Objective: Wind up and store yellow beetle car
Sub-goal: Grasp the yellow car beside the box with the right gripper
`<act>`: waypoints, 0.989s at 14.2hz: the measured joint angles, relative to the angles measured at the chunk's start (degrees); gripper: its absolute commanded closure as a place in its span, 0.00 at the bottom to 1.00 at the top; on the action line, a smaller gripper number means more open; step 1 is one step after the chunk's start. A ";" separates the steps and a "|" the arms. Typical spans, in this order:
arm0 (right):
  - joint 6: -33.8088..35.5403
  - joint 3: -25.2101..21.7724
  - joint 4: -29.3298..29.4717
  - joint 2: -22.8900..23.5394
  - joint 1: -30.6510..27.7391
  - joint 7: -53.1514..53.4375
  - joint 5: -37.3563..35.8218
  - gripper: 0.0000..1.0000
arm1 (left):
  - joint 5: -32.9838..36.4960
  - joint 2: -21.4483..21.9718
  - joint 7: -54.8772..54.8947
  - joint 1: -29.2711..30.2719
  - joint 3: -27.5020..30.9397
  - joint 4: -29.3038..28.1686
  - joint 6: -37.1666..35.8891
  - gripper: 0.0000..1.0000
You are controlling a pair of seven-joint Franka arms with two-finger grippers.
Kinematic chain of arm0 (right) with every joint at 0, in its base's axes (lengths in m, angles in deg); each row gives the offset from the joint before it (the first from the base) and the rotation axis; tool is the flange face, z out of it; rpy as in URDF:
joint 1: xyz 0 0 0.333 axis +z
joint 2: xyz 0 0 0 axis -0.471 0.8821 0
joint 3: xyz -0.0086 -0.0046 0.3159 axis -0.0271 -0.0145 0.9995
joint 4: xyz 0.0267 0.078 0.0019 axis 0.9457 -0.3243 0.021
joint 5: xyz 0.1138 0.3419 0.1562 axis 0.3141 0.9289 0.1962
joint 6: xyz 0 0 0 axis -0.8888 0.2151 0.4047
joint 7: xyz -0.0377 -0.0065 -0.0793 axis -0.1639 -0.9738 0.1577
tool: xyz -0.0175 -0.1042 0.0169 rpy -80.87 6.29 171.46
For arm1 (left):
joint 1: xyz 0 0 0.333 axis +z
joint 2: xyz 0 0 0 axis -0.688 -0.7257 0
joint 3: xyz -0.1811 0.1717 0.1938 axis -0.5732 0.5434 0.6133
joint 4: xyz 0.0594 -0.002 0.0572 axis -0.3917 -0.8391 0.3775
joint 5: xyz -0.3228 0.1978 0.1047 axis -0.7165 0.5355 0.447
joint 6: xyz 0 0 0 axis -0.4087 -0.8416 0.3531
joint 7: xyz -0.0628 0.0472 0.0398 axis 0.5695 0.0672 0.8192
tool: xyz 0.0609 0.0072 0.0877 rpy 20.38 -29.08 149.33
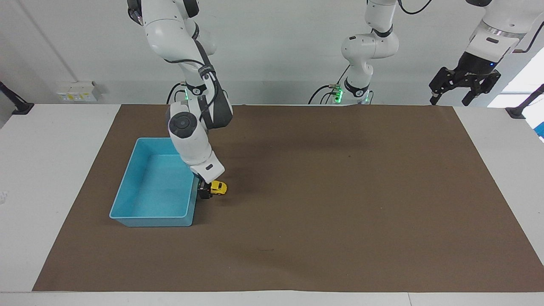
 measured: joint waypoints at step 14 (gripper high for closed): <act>-4.77 -0.01 -5.00 -0.18 -0.55 0.00 0.00 0.00 | -0.06 -0.04 0.14 -0.30 -0.58 -0.65 -2.01 0.00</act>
